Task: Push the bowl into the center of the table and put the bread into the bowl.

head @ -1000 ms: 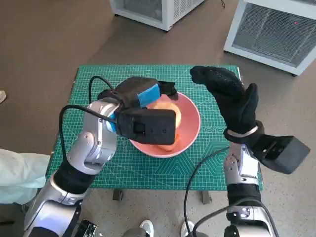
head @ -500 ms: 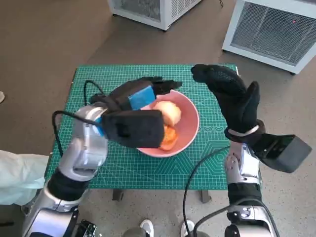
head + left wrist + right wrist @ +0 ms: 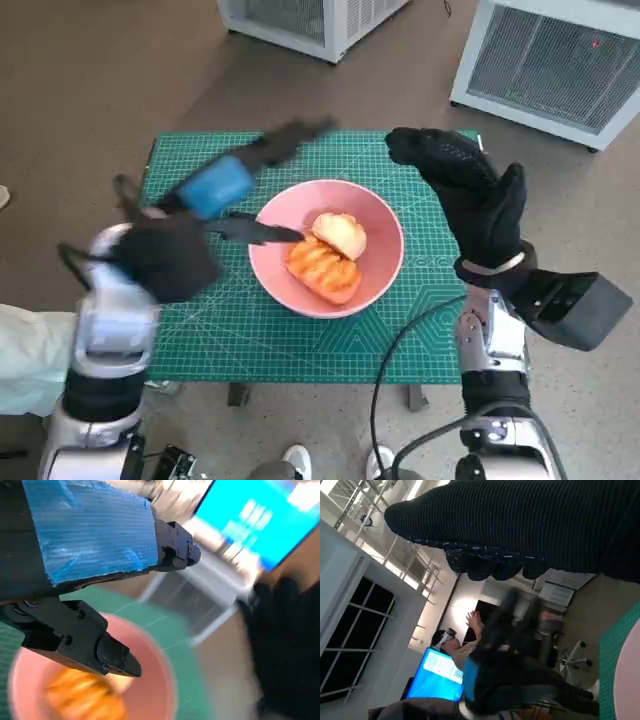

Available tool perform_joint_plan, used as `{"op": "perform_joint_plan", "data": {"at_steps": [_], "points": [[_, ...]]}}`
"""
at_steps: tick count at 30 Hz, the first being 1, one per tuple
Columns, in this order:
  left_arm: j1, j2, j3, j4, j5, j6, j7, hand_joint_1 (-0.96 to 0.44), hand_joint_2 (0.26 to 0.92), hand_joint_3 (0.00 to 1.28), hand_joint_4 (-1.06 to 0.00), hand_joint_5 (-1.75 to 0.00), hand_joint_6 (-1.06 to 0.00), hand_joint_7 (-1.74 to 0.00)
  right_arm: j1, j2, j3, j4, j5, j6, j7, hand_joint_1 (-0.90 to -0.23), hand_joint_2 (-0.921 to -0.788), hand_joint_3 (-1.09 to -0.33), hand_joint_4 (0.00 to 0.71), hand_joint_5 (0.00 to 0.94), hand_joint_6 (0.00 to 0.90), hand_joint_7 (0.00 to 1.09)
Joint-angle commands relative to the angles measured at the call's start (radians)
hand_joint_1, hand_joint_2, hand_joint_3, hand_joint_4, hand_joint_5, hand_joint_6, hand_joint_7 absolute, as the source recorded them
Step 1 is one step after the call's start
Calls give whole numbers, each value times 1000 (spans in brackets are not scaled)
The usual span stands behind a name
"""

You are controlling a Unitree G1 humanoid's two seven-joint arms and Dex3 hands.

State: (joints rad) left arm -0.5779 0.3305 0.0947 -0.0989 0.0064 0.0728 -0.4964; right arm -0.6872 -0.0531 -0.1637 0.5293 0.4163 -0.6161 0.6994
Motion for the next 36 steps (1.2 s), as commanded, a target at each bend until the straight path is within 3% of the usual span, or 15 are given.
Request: {"op": "perform_joint_plan", "data": {"at_steps": [1,6,10,25,36], "points": [[55,-84,66,40,-115,-169,62,-396,902,71,-114,-38,-219,-36,3,-11,10,-29,-19,30,-27,-709,-921,-725,178,0,-1,594],[83,-149,96,109,-190,-317,97,-502,918,148,-150,-42,-264,-66,-7,-16,21,-66,-38,49,-60,-707,-921,-731,177,1,-1,594],[100,-170,98,126,-217,-372,116,-551,920,196,-169,-41,-276,-75,-13,-18,29,-90,-57,56,-84,-704,-921,-732,182,3,-1,603],[145,-196,87,107,-283,-450,130,-630,921,281,-193,-26,-273,-76,-53,-29,45,-20,-130,-32,-119,-708,-921,-752,197,9,-1,611],[150,-202,82,100,-312,-467,137,-614,921,283,-189,-16,-272,-74,-53,-41,53,-12,-154,-49,-147,-692,-921,-765,197,8,-1,613]]}}
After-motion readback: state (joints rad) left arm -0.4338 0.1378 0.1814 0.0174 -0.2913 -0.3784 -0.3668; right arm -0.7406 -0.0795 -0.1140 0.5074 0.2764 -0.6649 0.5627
